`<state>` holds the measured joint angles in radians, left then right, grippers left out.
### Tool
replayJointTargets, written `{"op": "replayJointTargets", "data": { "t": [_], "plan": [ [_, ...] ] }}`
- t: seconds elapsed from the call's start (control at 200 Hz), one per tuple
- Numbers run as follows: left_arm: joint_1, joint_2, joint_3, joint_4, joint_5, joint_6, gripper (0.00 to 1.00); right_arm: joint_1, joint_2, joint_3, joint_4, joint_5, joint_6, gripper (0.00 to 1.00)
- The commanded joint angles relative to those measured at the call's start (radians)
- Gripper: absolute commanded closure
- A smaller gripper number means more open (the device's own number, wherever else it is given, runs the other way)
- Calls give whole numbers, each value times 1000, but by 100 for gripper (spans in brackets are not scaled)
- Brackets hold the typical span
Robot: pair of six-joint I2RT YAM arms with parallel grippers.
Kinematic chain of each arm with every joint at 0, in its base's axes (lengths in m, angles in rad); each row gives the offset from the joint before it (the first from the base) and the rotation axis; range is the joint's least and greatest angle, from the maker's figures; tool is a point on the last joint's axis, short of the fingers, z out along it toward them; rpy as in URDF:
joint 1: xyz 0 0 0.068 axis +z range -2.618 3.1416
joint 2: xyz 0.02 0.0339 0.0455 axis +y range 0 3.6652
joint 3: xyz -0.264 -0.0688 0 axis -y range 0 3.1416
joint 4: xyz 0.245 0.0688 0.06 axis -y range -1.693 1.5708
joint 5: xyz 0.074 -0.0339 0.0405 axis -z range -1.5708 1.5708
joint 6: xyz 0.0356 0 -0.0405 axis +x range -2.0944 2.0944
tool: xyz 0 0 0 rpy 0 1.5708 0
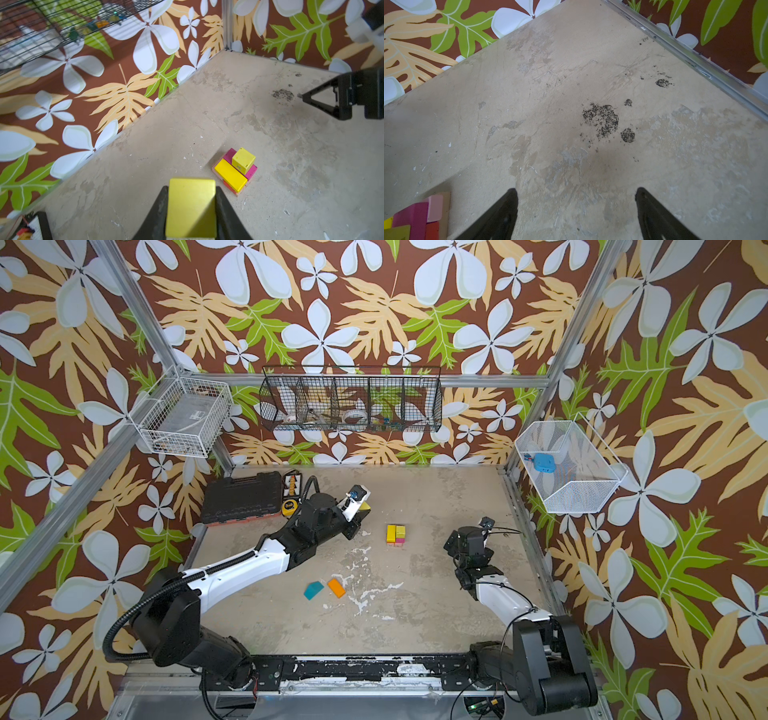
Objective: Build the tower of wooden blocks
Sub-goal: 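Lift the yellow cube with the left gripper and carry it over the tower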
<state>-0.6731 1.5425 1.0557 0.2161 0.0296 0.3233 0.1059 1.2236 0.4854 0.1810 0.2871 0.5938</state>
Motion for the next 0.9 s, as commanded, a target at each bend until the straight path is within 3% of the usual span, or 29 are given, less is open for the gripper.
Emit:
{"op": "replayJointTargets", "data": {
  "t": [0.0,0.185,0.896],
  "plan": [
    [11,8,-4,7,177,198,100,1,-23,-15,36,9,0,10],
    [48,83,85,-104,361,276,100,0,-30,-21,41,7,0,9],
    [51,405,387,-382,524,462,100,0,-22,-16,43,1,-3,9]
  ]
}}
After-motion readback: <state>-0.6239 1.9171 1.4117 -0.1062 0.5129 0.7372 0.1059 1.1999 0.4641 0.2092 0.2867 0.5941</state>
